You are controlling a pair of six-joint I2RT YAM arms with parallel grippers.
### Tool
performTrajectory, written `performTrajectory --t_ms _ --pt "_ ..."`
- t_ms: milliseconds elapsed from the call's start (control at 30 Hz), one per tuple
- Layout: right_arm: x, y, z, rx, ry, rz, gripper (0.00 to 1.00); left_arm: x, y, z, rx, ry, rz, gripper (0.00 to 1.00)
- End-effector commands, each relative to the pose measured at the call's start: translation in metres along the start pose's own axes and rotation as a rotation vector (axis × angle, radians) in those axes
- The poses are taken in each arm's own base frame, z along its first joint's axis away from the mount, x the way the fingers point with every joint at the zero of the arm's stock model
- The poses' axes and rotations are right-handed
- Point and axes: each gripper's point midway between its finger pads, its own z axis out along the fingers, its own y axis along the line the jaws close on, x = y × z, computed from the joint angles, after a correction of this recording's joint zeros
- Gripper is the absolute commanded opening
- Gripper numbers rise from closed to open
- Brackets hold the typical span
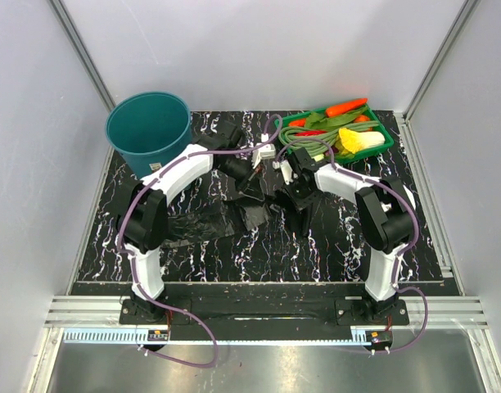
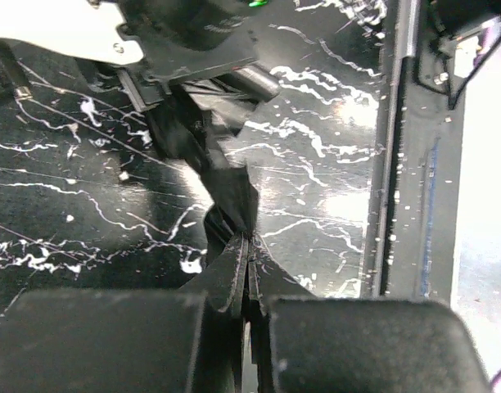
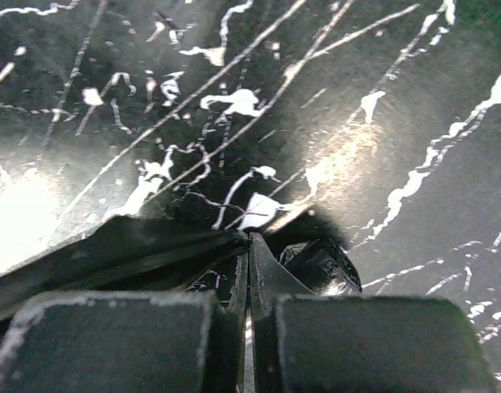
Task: Put the trash bags into the trash bin
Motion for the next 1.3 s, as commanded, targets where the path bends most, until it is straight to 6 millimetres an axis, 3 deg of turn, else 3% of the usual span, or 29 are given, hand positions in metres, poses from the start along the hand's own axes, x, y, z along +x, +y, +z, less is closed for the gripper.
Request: performTrajectory --t_ms 0,333,733,933,1133,1200,1267 --pt "0.069 -0.042 0.014 0.207 0.287 -0.057 0.0 -0.054 -0.053 -0.056 0.065 -0.138 0.096 0.0" --pt "0.071 -0.037 0.016 0.263 0.307 -0.144 0.0 -0.063 -0.06 -0.071 0.027 -0.131 0.138 0.0" --pt "0.076 -0.044 0.007 0.286 0.317 -0.175 0.0 -0.071 -0.047 -0.094 -0.084 -0.124 0.154 0.0" --pt "0.077 -0.078 -0.013 0.345 0.295 -0.112 0.0 -0.082 -0.038 -0.09 -0.092 -0.152 0.152 0.0" --pt "0.061 -0.118 -0.033 0.392 0.234 -0.036 0.0 -0.081 -0.028 -0.078 -0.1 -0.148 0.135 0.0" --pt "0.053 -0.124 -0.039 0.394 0.206 -0.022 0.0 -0.082 -0.027 -0.074 -0.105 -0.148 0.139 0.0" --pt "0.047 -0.124 -0.045 0.391 0.184 -0.029 0.07 -0.083 -0.025 -0.071 -0.106 -0.146 0.138 0.0"
